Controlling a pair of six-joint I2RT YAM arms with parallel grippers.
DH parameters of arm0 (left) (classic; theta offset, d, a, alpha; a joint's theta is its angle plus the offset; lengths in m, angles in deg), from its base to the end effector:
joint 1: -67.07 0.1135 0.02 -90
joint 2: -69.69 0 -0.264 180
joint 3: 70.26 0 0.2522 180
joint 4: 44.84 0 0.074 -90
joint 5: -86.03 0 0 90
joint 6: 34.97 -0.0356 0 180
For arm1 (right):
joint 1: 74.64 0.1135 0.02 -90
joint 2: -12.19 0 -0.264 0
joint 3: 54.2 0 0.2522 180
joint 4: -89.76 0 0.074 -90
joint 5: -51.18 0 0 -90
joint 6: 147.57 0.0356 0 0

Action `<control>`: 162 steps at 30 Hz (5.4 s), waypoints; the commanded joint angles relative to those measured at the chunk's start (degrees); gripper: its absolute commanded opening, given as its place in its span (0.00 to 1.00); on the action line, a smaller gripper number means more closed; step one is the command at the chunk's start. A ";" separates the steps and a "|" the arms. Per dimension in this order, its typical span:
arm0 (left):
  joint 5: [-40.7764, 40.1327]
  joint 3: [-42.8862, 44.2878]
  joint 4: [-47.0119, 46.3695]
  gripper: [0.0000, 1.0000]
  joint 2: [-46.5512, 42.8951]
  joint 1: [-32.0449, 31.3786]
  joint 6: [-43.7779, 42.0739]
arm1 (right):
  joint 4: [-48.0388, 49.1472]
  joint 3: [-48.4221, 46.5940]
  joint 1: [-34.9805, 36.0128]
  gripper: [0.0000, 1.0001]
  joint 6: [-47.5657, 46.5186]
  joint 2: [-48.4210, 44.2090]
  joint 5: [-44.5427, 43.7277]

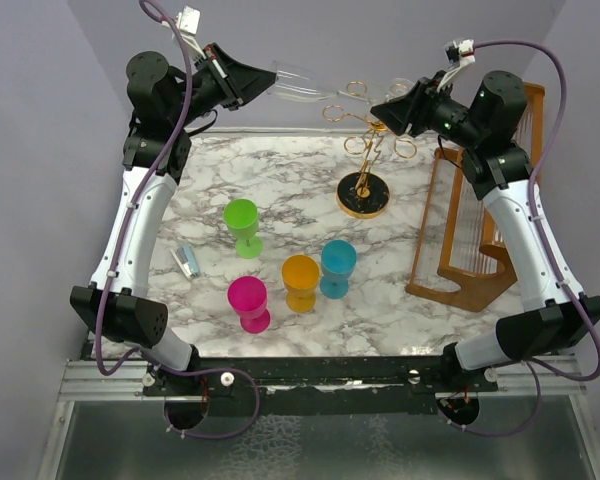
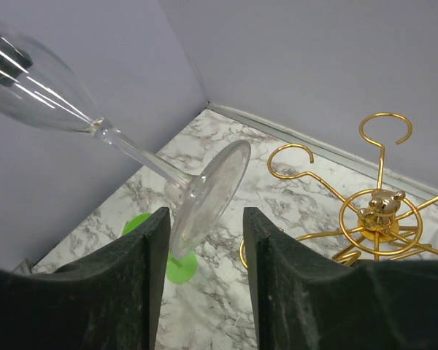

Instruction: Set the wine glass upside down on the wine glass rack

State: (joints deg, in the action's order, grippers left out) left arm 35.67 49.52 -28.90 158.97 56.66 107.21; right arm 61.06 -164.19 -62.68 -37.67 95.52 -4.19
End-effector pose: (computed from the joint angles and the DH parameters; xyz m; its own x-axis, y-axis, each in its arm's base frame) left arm 0.3226 -0.0824 0.5310 -0.4380 -0.5380 -0.7202 0.6530 0.3601 -0.6662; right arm 0.3069 0.0857 0.4852 -0.2799 0.2270 -0.9328 -0.6709 0.6488 0.3592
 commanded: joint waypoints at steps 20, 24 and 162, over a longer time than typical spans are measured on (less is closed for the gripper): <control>1.28 -5.38 -7.08 0.17 -1.39 -2.72 -2.00 | -1.25 -0.63 -0.44 0.01 0.83 0.80 -11.03; 2.09 -6.28 -6.92 0.32 -1.87 -2.73 -2.21 | -1.06 0.13 -1.26 0.01 -1.35 -0.04 -13.54; -8.79 -1.01 32.60 0.94 -1.58 3.21 -51.65 | -21.92 -15.50 0.51 0.01 -98.52 15.25 -35.89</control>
State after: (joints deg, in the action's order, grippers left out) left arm 27.58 46.26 4.12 157.02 59.52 56.54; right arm 35.88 -179.01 -62.22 -136.68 111.19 -36.10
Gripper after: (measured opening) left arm 0.936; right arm 0.055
